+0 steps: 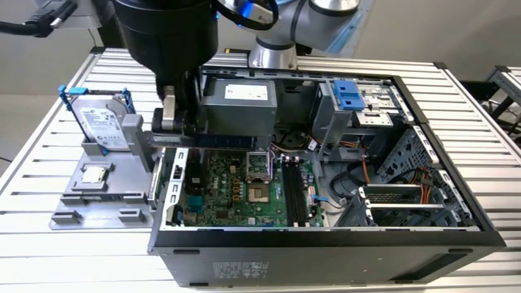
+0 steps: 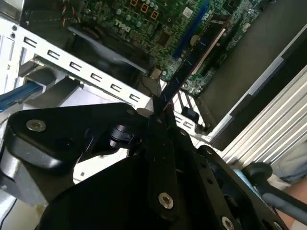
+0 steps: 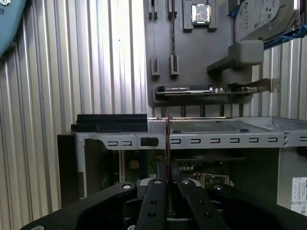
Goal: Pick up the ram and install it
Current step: 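Pick up the ram and move it above insertion slot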
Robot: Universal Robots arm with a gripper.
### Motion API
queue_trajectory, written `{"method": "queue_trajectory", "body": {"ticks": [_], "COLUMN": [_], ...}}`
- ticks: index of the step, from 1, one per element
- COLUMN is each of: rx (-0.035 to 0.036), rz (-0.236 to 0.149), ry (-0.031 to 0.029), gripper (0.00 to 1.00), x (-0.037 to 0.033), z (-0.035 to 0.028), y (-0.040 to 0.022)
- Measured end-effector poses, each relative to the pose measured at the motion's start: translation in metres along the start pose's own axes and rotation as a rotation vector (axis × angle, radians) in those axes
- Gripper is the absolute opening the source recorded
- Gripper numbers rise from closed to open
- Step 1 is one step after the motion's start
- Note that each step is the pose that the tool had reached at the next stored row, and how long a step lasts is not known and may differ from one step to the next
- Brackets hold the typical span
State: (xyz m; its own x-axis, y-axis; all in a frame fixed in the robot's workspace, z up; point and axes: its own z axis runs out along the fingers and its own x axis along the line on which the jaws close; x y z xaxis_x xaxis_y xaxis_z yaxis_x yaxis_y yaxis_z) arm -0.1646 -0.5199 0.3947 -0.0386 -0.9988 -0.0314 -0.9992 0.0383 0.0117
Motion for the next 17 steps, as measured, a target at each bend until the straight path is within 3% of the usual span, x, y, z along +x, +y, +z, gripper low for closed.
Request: {"method": "queue_trajectory", "body": {"ticks": [10, 17], "rx": [-0.0049, -0.0073], "rz": [0.0, 0.0], "ry": [0.0002, 0.0003], "gripper": [0.0, 0.0], "x": [-0.0016, -0.0026], "z": [-0.0004, -0.0007], "y": [-0.0408, -0.066]}}
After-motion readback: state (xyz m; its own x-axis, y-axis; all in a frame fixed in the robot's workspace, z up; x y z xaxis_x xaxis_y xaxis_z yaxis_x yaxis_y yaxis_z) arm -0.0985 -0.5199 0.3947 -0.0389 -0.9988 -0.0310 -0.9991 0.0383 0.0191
